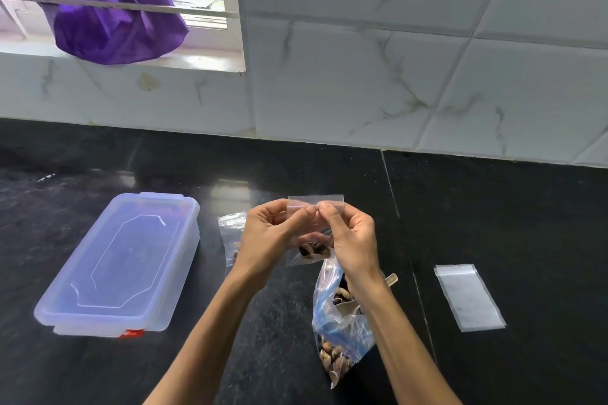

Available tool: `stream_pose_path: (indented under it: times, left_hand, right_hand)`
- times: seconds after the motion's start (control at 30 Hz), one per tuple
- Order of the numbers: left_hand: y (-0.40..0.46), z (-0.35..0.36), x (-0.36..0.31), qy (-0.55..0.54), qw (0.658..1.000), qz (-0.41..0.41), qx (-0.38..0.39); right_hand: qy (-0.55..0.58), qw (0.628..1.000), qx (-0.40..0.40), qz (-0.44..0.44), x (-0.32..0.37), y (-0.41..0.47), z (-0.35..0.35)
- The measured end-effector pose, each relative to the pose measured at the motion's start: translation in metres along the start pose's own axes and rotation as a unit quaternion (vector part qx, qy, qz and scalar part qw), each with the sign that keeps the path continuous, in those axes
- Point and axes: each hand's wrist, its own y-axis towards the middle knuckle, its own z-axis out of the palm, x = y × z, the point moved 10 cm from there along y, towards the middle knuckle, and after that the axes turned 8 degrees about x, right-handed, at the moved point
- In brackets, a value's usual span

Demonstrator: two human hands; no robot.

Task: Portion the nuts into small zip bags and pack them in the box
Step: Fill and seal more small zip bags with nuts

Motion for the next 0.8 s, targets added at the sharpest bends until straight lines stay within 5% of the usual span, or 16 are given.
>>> stream_pose_path:
  times: [0.8]
  left_hand:
    - [-0.002, -0.020, -0.008, -0.023, 0.996, 0.046, -0.068]
  right_hand:
    - [0.056, 0.998, 0.026, 0.029, -0.007, 0.002, 0.008]
